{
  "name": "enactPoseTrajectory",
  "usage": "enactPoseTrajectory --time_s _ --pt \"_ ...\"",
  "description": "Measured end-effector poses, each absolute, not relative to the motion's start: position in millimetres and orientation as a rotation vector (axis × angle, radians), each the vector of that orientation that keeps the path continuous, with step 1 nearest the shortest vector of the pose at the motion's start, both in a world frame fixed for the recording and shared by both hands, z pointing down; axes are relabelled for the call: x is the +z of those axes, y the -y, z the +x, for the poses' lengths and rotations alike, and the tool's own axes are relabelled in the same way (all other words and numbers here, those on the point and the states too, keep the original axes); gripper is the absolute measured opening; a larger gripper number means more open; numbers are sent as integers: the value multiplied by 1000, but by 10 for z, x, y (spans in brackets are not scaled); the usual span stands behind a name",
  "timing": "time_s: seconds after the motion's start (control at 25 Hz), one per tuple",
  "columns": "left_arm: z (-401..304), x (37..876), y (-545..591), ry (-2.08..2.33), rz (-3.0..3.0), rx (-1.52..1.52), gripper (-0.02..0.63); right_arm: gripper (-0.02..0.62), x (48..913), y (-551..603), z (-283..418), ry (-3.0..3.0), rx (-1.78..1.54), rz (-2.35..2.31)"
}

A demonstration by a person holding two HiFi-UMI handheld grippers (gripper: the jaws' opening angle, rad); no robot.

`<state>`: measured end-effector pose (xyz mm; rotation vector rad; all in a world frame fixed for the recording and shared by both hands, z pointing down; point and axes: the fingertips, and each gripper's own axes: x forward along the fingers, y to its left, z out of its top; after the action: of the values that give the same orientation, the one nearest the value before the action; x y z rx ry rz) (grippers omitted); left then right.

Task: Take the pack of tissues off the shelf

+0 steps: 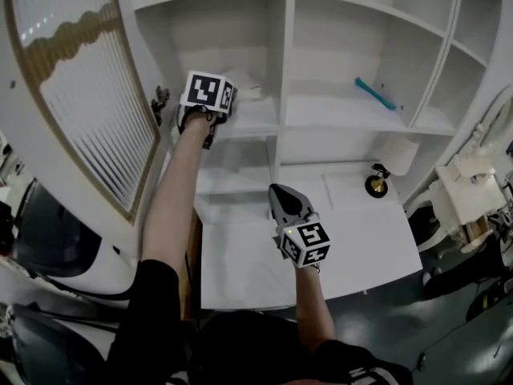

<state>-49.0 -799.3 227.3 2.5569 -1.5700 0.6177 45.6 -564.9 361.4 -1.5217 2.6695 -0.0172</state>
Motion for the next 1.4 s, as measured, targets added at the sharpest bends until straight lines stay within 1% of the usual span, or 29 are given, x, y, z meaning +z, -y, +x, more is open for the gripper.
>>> enactPoseTrajectory --time_s 0.4,0.44,0.52,0.68,0.92,1.24,1.4 --pt "-436 2449 8105 1283 2519 734 216 18 3547 5752 349 -2663 9 -1517" --pt "-428 2467 8091 1279 2533 770 201 19 3533 5761 326 -2666 16 -1514" --pt "-433 2472 8079 1284 2563 820 104 19 3494 5789 274 -2677 35 -1506" --pt "-477 2404 8062 1313 2592 780 35 18 3435 5831 156 -2700 62 -1484" --pt "-500 2335 7917 1382 2668 757 21 18 3434 5860 68 -2722 73 -1464" --pt "-580 2059 7386 1602 2805 504 21 18 3513 5779 79 -2732 38 -1450" --pt "-510 1952 7001 1628 2866 350 21 19 3543 5679 125 -2735 26 -1450"
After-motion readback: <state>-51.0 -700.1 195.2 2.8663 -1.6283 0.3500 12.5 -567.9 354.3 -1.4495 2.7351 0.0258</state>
